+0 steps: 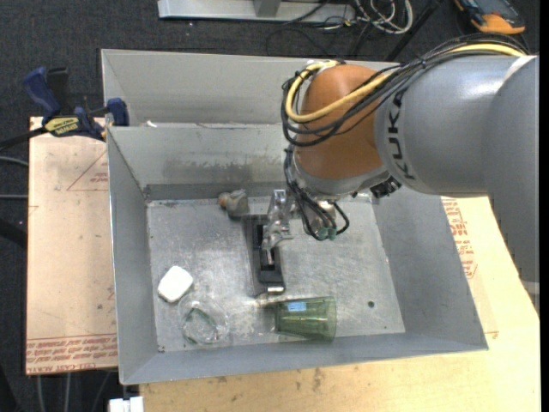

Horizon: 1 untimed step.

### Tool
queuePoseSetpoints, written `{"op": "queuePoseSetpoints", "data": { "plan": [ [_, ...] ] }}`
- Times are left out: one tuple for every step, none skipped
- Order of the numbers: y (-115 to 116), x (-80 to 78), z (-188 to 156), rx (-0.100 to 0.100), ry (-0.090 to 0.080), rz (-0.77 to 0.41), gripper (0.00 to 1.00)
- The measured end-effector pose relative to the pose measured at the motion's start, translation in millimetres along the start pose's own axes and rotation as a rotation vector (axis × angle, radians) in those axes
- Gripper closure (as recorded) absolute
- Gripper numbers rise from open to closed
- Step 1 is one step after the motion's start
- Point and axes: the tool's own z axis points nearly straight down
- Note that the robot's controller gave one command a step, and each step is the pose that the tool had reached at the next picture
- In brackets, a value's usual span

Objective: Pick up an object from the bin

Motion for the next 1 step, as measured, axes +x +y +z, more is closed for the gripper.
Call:
{"op": "queuePoseSetpoints", "data": {
  "plan": [
    [0.3, -9.2, -54.4, 0.000, -0.006, -0.036, 1.00]
  ]
}}
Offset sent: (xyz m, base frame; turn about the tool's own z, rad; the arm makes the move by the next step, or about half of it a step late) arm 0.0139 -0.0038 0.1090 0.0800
